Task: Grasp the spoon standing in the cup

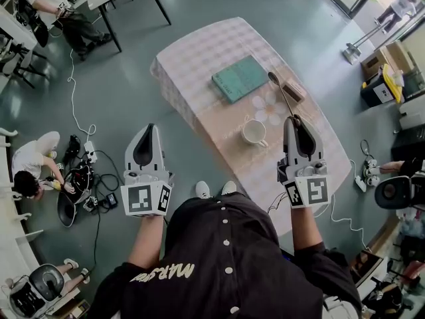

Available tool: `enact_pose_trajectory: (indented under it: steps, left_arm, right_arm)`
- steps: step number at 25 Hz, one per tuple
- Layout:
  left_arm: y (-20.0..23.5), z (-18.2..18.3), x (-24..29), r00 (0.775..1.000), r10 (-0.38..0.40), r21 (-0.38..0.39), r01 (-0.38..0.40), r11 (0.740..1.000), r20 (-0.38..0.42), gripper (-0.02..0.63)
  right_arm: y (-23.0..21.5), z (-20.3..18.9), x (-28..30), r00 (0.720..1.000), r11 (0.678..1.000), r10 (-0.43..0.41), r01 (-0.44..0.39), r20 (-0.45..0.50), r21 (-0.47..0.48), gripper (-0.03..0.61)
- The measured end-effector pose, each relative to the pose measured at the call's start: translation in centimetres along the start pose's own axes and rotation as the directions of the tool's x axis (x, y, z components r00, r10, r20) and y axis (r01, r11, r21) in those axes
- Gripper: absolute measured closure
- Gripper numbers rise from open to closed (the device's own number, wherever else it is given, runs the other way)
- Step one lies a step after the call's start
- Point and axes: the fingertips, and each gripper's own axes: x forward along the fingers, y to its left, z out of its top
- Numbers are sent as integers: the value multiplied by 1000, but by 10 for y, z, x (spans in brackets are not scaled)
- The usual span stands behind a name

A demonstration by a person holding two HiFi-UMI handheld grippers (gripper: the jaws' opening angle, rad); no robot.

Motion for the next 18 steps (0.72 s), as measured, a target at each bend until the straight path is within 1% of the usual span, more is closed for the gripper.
enact_pose_trajectory:
  steps: [18]
  left_arm:
    - [-4, -3, -2, 1000, -9, 0, 9, 1000, -8, 604]
  right_arm:
    - [3, -4, 3, 1000, 1000, 8, -8, -13, -14, 528]
